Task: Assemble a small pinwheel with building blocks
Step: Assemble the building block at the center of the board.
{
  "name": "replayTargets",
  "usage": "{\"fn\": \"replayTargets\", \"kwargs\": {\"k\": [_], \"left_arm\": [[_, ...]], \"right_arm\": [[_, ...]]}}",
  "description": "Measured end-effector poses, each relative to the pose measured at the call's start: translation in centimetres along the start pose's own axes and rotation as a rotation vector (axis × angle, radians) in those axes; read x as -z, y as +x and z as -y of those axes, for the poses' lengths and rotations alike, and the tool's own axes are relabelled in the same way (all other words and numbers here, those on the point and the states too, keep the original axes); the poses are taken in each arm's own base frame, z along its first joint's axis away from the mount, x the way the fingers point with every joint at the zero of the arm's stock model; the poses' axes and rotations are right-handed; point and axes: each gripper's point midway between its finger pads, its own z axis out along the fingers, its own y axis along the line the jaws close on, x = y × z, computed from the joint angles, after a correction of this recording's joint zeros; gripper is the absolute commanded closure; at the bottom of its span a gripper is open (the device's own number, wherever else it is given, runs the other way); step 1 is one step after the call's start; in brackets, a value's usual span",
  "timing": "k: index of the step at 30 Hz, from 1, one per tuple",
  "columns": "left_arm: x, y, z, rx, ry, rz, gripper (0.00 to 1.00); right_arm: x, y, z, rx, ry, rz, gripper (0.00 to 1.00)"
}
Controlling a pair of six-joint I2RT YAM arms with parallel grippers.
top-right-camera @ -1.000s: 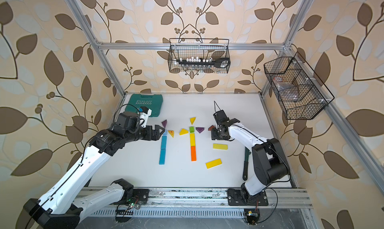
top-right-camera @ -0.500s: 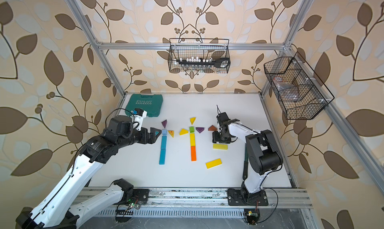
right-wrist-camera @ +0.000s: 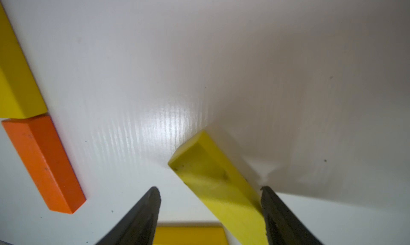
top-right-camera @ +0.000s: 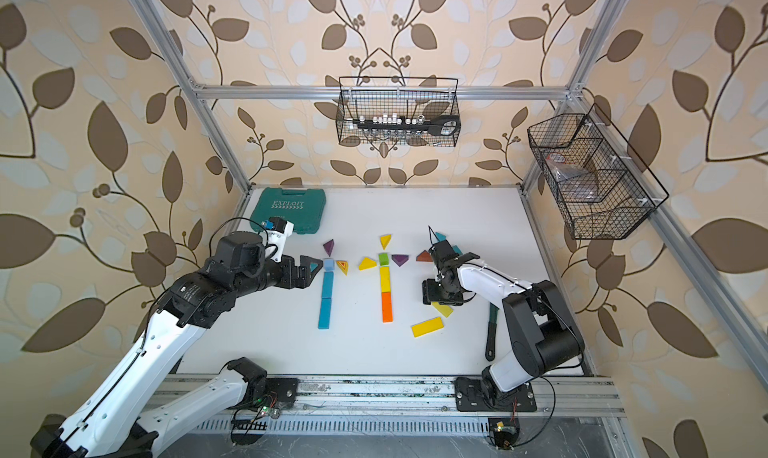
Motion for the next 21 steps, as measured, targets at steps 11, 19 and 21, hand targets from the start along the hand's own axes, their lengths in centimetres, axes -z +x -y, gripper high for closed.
{"fn": "replayTargets", "kwargs": {"k": [11,19,21], "left_arm": [[0.9,0.1,0.1,-0.005,0.01,0.025,0.01],[1.5,0.4,-0.1,-0.019,0.005,0.031,0.01],[1.5,0.5,-0.1,-0.021,0.004,0.03,0.01]], "right_arm": [[-0.6,-0.1,2.9,-0.079,0.184,0.01,0.85],[-0.6,-3.7,4.7,-0.168,0.161,0.028,0.94],[-0.7,-4.8,4.6,-0.17,0.146,0.031,0.95]]}}
